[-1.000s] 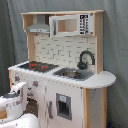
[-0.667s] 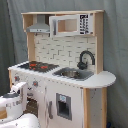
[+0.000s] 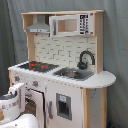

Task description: Play with the kitchen

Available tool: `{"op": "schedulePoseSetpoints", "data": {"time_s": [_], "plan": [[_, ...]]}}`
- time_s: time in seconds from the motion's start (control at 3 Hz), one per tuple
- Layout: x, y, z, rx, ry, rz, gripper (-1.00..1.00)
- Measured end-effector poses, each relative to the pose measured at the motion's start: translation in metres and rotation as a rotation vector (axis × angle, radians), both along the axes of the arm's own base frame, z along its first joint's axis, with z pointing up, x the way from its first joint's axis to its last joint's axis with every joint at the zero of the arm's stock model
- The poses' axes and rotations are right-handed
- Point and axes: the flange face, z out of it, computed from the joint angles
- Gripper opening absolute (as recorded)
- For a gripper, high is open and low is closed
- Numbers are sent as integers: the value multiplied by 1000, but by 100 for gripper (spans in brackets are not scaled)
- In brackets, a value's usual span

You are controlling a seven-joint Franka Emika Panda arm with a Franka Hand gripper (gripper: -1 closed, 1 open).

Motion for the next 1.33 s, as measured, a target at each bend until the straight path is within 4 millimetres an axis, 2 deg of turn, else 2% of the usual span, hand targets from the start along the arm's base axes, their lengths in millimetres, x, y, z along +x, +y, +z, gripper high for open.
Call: {"op": "schedulePoseSetpoints", "data": {"time_s": [0.33, 0.67, 1.0, 1.33], "plan": [[0, 0, -1, 0, 1, -1, 100], [-1, 0, 6, 4, -22, -30, 100], [0, -10, 9, -51, -59, -98, 100], [0, -12, 7, -68, -61, -103, 100]]}}
